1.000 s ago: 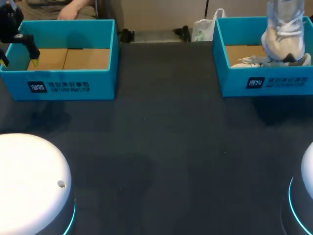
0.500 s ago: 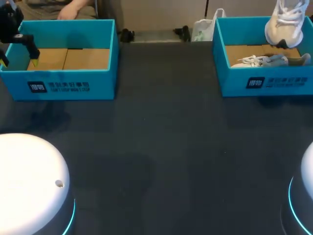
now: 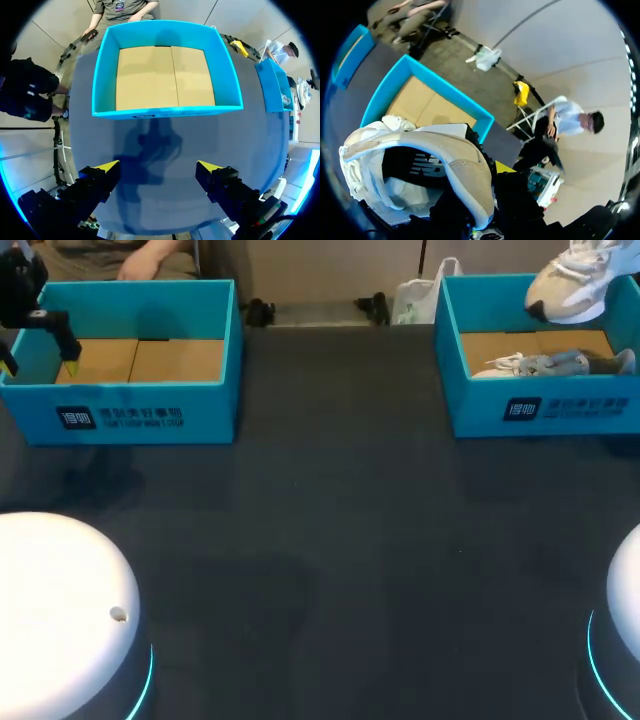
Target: Take the shoe out of the shoebox, open the shoe tongue, remove and reinsert the insole, then place the shoe into the shoebox
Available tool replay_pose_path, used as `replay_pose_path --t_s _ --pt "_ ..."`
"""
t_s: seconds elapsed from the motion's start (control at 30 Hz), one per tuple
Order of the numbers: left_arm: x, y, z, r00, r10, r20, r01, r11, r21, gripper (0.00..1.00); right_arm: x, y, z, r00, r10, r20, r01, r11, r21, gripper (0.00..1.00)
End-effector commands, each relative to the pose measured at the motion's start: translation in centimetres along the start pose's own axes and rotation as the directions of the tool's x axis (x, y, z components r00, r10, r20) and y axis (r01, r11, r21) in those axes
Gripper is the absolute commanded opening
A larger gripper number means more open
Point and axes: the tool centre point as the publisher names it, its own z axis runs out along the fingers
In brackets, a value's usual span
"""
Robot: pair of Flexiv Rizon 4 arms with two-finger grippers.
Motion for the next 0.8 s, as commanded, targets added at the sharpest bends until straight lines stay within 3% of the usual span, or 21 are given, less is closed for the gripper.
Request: replay_pose_path --t_s 0.03,0.27,0.5,0.8 --pt "0.0 0.0 0.0 1.0 0.0 0.001 0.0 1.0 0.0 1.0 0.2 0.3 -0.5 0.996 0.086 0.011 -0.086 0.996 0.034 0.0" --pt "0.0 0.0 0.0 1.0 0.0 0.001 0.0 1.0 0.0 1.0 0.2 0.3 -0.5 0.996 0.086 0.011 -0.086 0.996 0.034 0.0" --pt "0.0 0.0 0.0 1.0 0.0 0.001 0.0 1.0 0.0 1.0 -0.6 -0.5 0.8 0.974 0.227 0.016 -0.227 0.969 0.095 0.0" --pt "0.0 0.0 0.0 1.0 0.0 0.001 0.0 1.0 0.0 1.0 0.5 -1.1 1.7 0.937 0.351 0.01 -0.349 0.93 0.115 0.0"
